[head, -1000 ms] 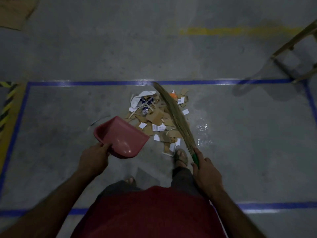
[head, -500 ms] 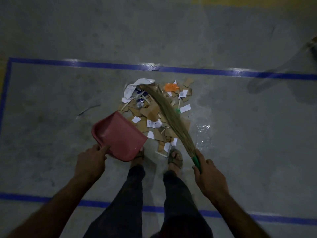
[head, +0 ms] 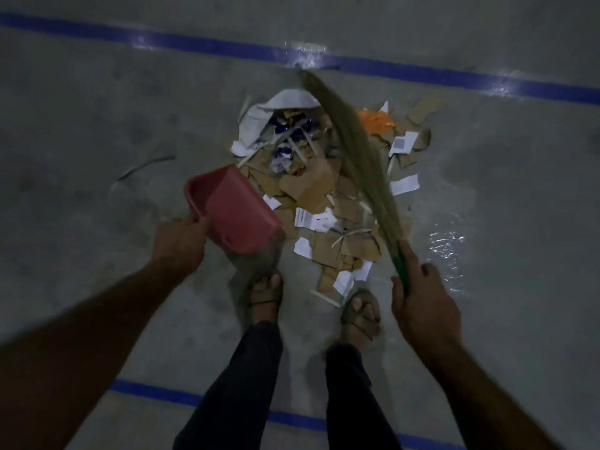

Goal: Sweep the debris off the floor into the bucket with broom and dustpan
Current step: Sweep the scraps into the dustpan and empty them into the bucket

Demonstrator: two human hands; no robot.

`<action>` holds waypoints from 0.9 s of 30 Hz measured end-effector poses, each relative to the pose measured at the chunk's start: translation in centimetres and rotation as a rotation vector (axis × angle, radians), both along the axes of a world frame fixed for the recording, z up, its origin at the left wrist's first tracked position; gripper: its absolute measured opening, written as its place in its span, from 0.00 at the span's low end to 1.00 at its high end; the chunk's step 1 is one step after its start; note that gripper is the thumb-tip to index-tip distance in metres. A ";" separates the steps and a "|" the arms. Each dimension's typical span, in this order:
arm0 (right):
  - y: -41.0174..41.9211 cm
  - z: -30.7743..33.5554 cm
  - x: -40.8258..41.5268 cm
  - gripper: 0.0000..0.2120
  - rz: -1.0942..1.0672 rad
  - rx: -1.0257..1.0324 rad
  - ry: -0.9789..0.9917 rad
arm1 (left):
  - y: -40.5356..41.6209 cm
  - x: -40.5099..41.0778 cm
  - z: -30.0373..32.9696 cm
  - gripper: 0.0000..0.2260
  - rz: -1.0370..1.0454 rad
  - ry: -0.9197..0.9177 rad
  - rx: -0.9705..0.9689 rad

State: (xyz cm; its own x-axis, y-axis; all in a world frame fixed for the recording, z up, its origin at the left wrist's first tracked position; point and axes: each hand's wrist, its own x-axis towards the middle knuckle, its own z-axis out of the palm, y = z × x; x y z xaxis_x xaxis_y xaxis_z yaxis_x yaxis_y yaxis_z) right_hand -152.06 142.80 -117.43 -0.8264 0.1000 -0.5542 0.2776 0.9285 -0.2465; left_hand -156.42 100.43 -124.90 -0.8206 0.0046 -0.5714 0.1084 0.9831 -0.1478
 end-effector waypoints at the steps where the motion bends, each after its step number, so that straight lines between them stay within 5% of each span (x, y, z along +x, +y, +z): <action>1: 0.2 -2.2 -1.2 0.32 0.020 0.015 0.019 | -0.9 -0.8 -2.0 0.18 0.006 -0.012 -0.003; 11: 4.5 -14.5 -6.2 0.31 0.320 0.143 -0.135 | -8.9 -5.9 -9.4 0.21 -0.163 -0.020 0.057; 27: 5.5 -14.7 -2.6 0.34 0.304 -0.051 -0.157 | -0.1 -7.9 -11.5 0.19 -0.269 0.014 0.229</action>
